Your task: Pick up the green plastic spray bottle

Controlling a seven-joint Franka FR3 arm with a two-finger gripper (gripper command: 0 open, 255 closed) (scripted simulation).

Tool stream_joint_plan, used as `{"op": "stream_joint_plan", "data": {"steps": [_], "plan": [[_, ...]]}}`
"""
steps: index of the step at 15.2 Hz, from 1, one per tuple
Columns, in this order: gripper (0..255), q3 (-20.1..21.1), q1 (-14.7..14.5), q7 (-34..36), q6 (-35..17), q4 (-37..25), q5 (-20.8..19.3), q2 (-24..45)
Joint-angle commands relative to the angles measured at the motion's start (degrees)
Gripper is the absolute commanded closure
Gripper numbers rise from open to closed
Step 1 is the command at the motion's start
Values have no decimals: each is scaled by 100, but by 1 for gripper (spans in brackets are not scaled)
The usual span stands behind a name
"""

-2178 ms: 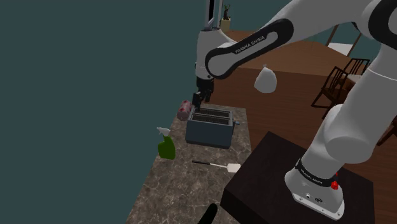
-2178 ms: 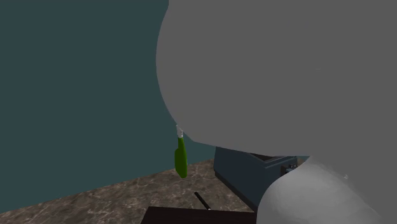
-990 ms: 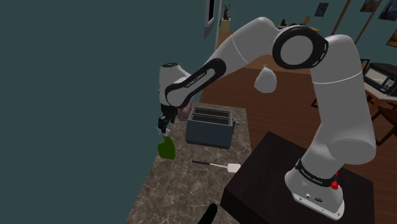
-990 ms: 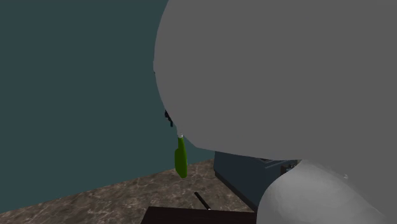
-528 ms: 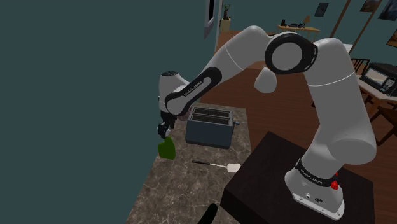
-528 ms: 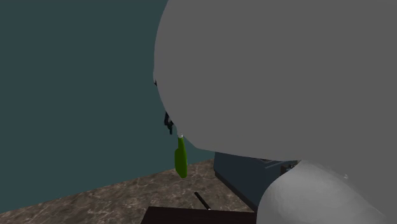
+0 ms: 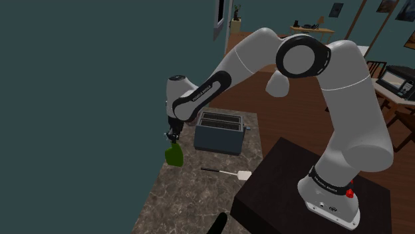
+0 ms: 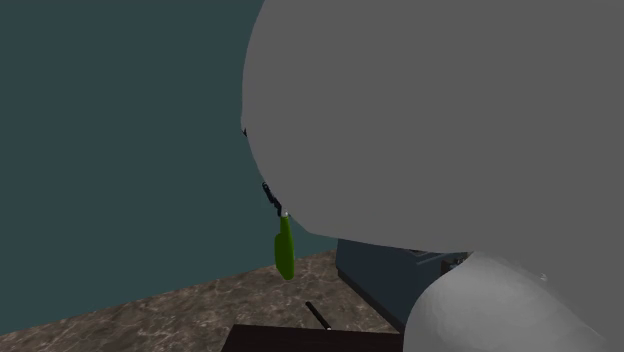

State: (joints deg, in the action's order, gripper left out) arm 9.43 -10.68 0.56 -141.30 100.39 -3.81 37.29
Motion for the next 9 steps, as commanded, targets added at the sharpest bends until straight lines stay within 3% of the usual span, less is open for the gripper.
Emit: {"op": "stream_joint_plan", "data": {"steps": [1, 9], "plan": [[255, 1, 0, 0, 0, 5, 1, 2], [255, 45, 27, -8, 317, 16, 49, -328]]}}
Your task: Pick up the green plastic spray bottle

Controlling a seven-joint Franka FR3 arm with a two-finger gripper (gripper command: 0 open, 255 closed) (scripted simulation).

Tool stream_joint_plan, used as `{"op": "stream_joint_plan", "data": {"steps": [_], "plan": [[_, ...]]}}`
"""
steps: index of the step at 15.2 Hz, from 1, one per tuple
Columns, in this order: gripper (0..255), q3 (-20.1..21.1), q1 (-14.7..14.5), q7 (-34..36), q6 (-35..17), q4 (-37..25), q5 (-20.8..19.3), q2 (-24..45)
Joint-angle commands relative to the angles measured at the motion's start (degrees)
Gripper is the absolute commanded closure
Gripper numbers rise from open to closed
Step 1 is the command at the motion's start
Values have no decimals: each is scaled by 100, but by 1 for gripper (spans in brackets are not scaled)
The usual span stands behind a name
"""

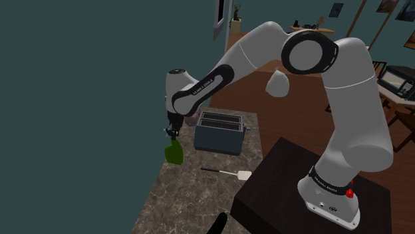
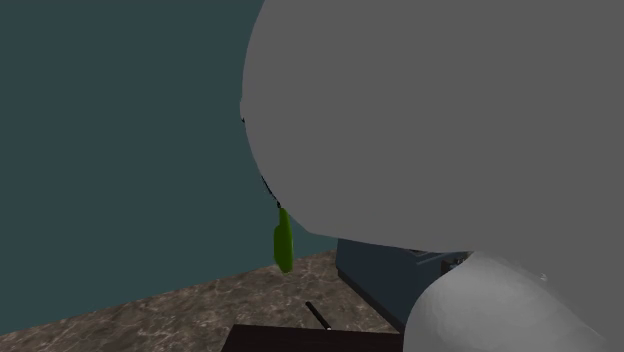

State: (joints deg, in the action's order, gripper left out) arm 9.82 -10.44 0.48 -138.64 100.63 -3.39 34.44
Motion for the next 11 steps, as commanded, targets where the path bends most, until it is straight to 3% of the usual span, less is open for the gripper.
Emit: {"op": "stream_joint_plan", "data": {"steps": [1, 11], "plan": [[255, 12, 8, -3, 104, -11, 15, -94], [255, 61, 45, -23, 559, -84, 81, -479]]}}
